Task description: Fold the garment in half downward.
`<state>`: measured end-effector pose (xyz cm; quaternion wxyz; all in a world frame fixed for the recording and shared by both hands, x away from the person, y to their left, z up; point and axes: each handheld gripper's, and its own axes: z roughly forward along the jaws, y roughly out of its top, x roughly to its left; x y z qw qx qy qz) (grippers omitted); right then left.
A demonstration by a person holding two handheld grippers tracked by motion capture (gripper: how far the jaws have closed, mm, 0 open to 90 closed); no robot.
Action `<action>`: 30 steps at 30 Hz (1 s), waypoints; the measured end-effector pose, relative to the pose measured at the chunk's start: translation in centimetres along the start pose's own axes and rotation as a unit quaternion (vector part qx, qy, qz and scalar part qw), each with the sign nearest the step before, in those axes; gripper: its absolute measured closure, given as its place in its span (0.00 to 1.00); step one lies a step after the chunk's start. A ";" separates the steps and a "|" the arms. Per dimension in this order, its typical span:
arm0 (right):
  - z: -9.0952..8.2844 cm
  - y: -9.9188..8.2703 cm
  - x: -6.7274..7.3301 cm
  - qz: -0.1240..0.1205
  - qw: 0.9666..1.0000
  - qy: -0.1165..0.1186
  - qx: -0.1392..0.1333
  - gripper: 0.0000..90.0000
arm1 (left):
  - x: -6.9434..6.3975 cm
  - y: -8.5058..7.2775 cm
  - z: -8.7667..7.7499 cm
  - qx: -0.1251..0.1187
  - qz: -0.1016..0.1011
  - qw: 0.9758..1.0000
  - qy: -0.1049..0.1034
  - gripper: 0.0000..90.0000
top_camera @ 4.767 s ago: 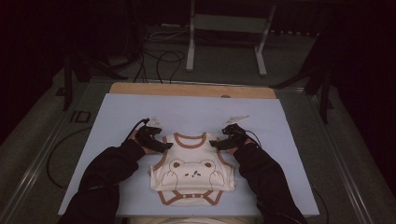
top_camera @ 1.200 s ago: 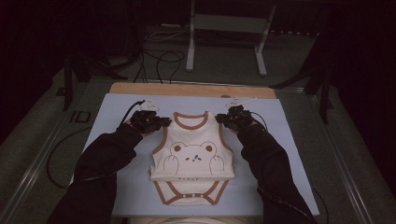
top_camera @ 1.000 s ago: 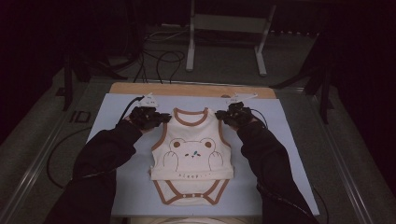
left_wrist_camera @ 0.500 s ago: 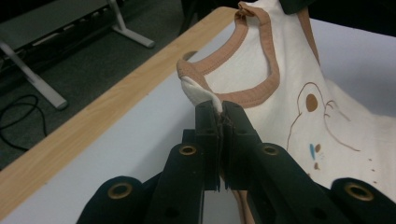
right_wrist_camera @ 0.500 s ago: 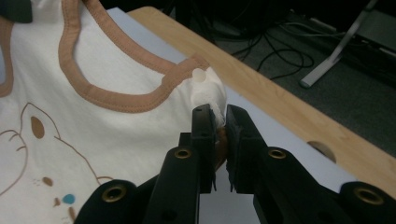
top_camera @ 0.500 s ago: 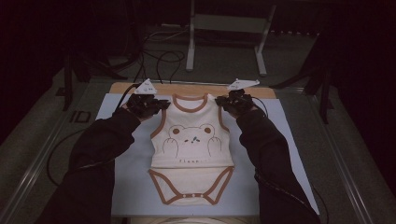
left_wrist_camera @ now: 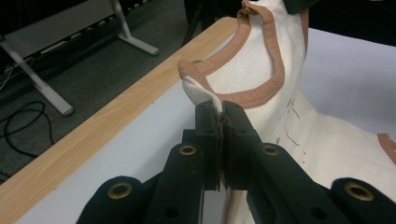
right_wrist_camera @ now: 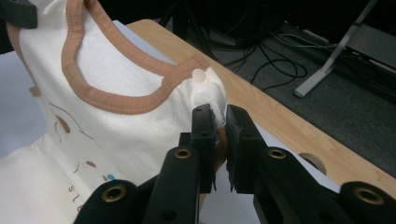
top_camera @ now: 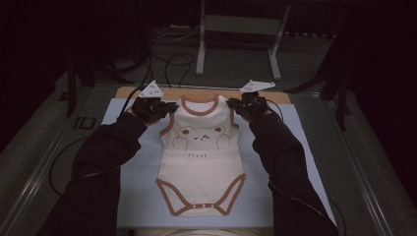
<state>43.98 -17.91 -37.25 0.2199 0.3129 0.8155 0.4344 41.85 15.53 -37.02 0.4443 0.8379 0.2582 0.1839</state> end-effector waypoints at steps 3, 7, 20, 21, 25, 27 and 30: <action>-0.1 -0.3 0.1 0.002 1.000 0.002 -0.001 0.92 | -0.2 -0.2 -0.1 -0.002 0.001 1.000 -0.004 0.97; -0.4 -0.8 0.4 0.001 1.000 0.008 -0.004 0.92 | -0.5 -0.5 -0.3 -0.003 0.001 1.000 -0.007 0.97; -1.6 -2.0 1.7 -0.001 1.000 0.023 -0.011 0.92 | -2.0 -1.1 -1.2 -0.005 0.013 1.000 -0.019 0.97; -1.7 -2.2 1.7 -0.004 1.000 0.022 -0.012 0.92 | -2.1 -1.1 -1.3 -0.006 0.014 1.000 -0.018 0.97; -2.1 -2.6 2.0 -0.001 1.000 0.025 -0.013 0.92 | -2.7 -1.4 -1.8 -0.009 0.016 1.000 -0.023 0.97; -2.4 -2.9 2.2 -0.002 1.000 0.027 -0.015 0.92 | -3.1 -1.6 -1.9 -0.008 0.018 0.999 -0.027 0.97; -2.7 -3.3 2.6 -0.004 0.999 0.029 -0.015 0.92 | -3.7 -1.9 -2.1 -0.009 0.023 0.999 -0.033 0.97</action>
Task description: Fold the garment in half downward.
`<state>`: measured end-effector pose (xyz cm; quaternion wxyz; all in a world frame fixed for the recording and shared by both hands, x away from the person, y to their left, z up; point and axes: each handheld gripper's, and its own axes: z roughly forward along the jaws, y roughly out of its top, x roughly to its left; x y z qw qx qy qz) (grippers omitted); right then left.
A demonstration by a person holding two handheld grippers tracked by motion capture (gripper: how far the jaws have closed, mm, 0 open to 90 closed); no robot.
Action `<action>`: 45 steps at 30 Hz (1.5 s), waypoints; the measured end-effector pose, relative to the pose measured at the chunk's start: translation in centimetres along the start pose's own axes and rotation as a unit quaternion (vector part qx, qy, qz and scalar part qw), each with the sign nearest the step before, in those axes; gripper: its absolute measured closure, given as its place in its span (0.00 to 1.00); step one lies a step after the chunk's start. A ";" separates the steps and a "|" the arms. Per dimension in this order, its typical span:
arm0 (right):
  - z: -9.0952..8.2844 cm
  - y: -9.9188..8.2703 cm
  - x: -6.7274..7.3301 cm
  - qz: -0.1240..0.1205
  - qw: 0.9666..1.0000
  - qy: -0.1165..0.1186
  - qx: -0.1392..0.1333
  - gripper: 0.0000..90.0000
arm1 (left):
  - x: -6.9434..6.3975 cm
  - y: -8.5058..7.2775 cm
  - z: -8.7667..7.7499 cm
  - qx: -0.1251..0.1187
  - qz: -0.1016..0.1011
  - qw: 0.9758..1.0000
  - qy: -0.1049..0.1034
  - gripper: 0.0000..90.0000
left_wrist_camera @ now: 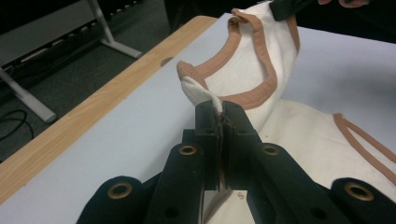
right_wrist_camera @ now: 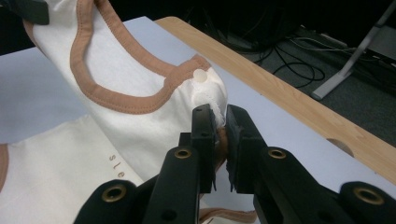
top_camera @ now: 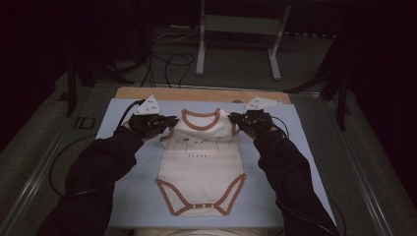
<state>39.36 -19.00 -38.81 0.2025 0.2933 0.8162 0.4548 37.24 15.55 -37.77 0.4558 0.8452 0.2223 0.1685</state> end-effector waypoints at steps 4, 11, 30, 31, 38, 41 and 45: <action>-0.4 -0.5 0.6 -0.002 1.000 0.005 0.001 0.92 | -0.8 -0.4 -0.3 -0.003 0.003 1.000 -0.007 0.97; -1.1 -1.8 1.8 -0.007 1.000 0.018 0.008 0.92 | -2.0 -1.5 -0.7 -0.003 0.005 1.000 -0.016 0.97; -2.7 -5.6 5.0 0.005 0.998 0.055 0.014 0.92 | -5.6 -4.7 -1.1 0.009 0.006 0.999 -0.049 0.97; -2.8 -5.7 5.2 0.006 0.998 0.056 0.015 0.92 | -5.7 -5.0 -1.1 0.009 0.003 0.999 -0.053 0.97; -3.2 -6.7 6.2 0.008 0.997 0.067 0.021 0.92 | -6.9 -6.4 -1.1 0.011 -0.008 0.998 -0.065 0.97; -3.4 -7.3 6.9 0.008 0.997 0.076 0.027 0.92 | -7.6 -7.1 -1.1 0.013 -0.010 0.997 -0.070 0.97; -3.4 -8.0 7.3 0.014 0.996 0.079 0.033 0.92 | -8.3 -7.7 -1.3 0.016 -0.007 0.997 -0.074 0.97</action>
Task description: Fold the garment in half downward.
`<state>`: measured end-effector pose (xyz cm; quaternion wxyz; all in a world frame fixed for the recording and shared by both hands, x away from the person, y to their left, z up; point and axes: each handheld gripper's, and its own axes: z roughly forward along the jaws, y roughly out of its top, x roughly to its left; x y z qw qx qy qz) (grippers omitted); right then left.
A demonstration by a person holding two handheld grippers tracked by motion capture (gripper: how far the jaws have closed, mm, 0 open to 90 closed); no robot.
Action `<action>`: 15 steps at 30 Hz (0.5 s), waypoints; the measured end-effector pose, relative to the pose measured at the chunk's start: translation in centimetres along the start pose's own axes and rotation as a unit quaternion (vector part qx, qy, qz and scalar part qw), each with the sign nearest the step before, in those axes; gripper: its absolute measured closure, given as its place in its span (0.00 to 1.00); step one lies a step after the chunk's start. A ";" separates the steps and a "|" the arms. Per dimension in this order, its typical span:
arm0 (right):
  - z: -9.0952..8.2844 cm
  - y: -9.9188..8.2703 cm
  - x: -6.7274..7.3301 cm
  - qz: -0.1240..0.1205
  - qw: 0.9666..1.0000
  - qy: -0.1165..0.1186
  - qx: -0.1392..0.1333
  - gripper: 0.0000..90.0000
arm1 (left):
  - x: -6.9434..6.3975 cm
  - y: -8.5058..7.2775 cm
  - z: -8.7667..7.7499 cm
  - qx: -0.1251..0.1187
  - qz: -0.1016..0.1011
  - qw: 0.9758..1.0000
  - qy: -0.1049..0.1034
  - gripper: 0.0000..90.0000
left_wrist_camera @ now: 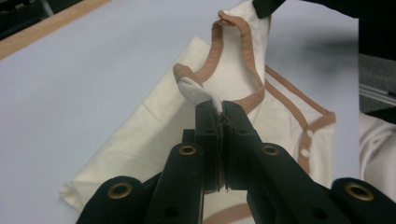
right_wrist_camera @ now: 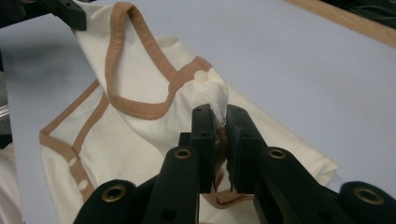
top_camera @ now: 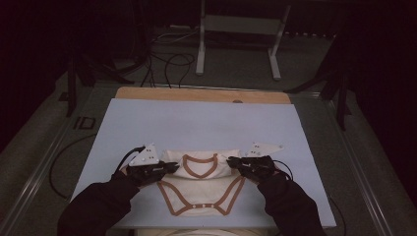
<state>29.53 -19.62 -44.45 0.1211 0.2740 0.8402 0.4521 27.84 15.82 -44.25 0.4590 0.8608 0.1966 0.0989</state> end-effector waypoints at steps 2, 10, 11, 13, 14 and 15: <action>-0.1 -0.3 0.2 0.002 1.000 0.004 0.001 0.92 | -0.5 -0.2 -0.1 -0.002 0.001 1.000 -0.002 0.97; -0.9 -0.6 1.0 -0.002 1.000 0.008 -0.003 0.92 | -2.2 -0.5 -0.4 -0.002 0.013 1.000 -0.007 0.97; -0.9 -0.7 1.1 -0.003 1.000 0.007 -0.001 0.92 | -2.2 -0.6 -0.3 0.001 0.010 1.000 -0.009 0.97; -0.9 -0.9 1.0 0.002 1.000 0.007 -0.001 0.92 | -2.2 -0.9 -0.1 0.002 0.003 1.000 -0.008 0.97; -0.8 -1.0 1.0 0.004 1.000 0.009 0.001 0.92 | -2.1 -1.2 0.1 0.005 -0.002 1.000 -0.008 0.97; -0.6 -1.2 0.9 0.006 1.000 0.010 0.003 0.92 | -1.9 -1.5 0.2 0.009 -0.003 1.000 -0.007 0.97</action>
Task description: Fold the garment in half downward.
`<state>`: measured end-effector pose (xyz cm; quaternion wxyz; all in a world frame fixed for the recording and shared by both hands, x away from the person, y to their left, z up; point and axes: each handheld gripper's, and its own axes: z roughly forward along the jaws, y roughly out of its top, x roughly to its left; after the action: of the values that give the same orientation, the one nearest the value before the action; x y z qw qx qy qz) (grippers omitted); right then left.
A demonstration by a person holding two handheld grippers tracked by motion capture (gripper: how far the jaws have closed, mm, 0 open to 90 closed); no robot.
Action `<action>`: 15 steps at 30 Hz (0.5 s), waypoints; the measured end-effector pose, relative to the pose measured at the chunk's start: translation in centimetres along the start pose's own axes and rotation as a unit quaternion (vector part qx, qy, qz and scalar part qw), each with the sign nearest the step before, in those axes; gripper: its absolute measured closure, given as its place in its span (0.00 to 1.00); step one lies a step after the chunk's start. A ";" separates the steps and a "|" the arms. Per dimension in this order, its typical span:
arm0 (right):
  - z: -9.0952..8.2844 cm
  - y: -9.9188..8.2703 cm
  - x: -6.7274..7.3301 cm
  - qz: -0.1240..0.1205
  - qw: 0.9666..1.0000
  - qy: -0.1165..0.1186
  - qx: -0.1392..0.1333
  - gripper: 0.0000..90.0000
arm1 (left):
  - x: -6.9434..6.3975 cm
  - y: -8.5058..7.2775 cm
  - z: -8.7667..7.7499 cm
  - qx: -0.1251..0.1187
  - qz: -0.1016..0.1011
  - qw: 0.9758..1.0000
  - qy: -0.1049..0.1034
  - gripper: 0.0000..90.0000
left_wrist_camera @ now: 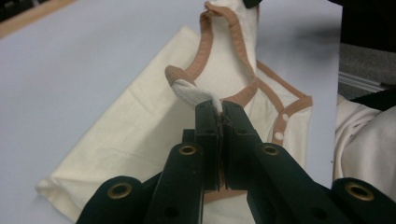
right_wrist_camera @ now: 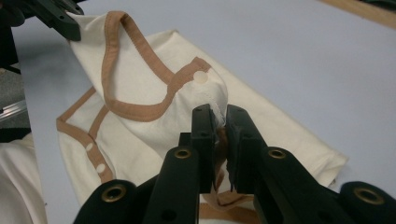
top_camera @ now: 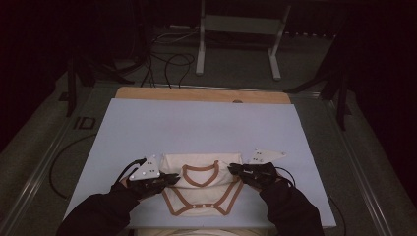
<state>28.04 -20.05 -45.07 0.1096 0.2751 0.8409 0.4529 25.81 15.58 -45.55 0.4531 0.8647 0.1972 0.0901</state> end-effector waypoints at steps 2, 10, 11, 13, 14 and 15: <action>0.3 -0.3 0.0 0.001 1.000 0.001 0.005 0.92 | 0.3 -0.5 0.3 0.005 -0.011 1.000 0.000 0.97; 2.0 -1.8 -0.3 0.013 0.999 0.012 0.033 0.92 | 1.6 -2.6 2.3 0.043 -0.051 0.998 -0.012 0.96; 2.3 -2.0 -0.3 0.015 0.999 0.015 0.037 0.92 | 1.8 -2.8 2.5 0.047 -0.056 0.997 -0.008 0.96; 2.8 -2.4 -0.4 0.019 0.999 0.014 0.046 0.91 | 2.0 -3.2 3.0 0.055 -0.062 0.997 -0.005 0.96; 3.0 -2.6 -0.5 0.023 0.998 0.015 0.049 0.91 | 2.1 -3.3 3.2 0.063 -0.064 0.996 0.000 0.95; 3.3 -2.8 -0.7 0.026 0.998 0.017 0.053 0.91 | 2.1 -3.5 3.5 0.068 -0.068 0.995 0.003 0.95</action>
<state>28.99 -19.37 -49.25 0.0689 0.2950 0.8578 0.4152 28.01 15.66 -50.51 0.3975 0.8780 0.2622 0.0479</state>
